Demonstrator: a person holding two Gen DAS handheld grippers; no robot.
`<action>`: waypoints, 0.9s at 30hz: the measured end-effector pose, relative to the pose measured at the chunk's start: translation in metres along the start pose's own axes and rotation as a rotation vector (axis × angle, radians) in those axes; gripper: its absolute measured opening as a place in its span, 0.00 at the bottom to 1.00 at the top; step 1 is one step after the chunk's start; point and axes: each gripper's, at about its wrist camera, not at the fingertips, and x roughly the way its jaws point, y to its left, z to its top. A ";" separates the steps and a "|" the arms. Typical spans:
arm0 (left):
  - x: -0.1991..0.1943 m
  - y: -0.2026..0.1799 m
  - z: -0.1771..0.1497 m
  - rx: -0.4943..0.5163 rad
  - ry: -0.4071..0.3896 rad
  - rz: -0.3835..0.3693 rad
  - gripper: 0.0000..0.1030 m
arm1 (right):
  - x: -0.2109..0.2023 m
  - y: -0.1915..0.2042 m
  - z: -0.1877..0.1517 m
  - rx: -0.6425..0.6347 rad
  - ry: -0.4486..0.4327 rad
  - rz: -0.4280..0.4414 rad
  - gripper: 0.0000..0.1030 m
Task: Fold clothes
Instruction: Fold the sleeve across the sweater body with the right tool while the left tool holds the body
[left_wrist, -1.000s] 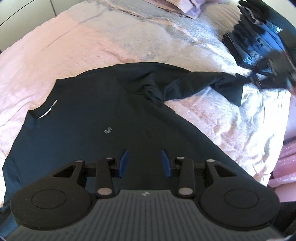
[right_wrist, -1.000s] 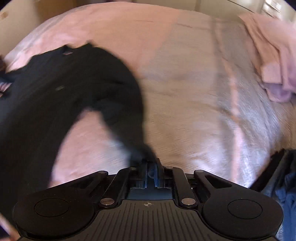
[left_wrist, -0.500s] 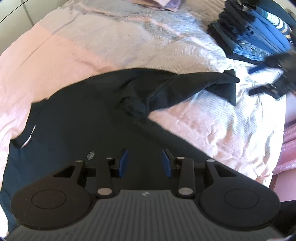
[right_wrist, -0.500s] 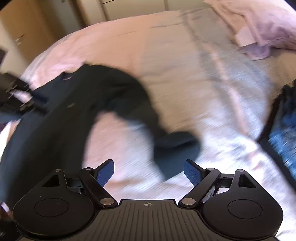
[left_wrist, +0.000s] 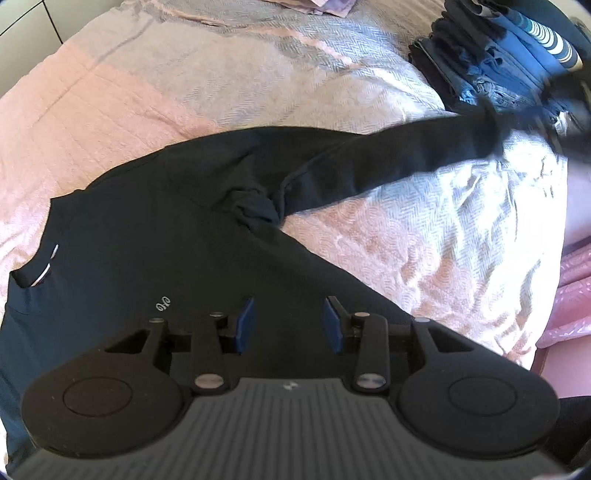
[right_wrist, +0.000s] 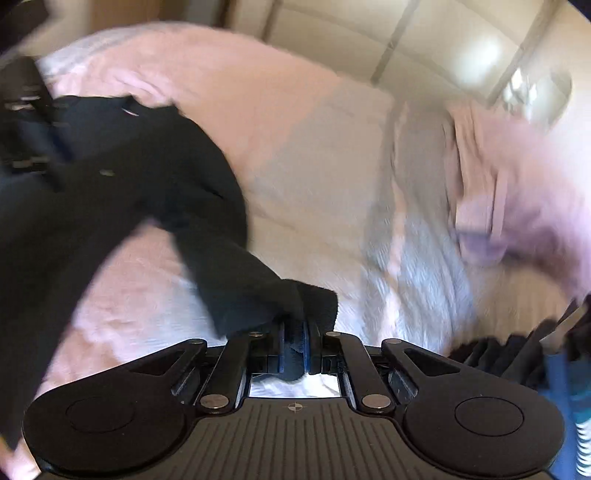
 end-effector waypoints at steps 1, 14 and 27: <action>0.001 -0.001 0.001 0.007 -0.002 -0.003 0.35 | -0.002 0.019 -0.010 -0.039 0.025 0.053 0.16; 0.035 -0.063 0.034 0.411 -0.069 -0.006 0.35 | 0.030 -0.013 -0.090 0.991 0.187 0.316 0.66; 0.049 -0.078 0.038 0.490 -0.059 -0.021 0.35 | 0.083 -0.030 -0.138 1.822 0.141 0.444 0.09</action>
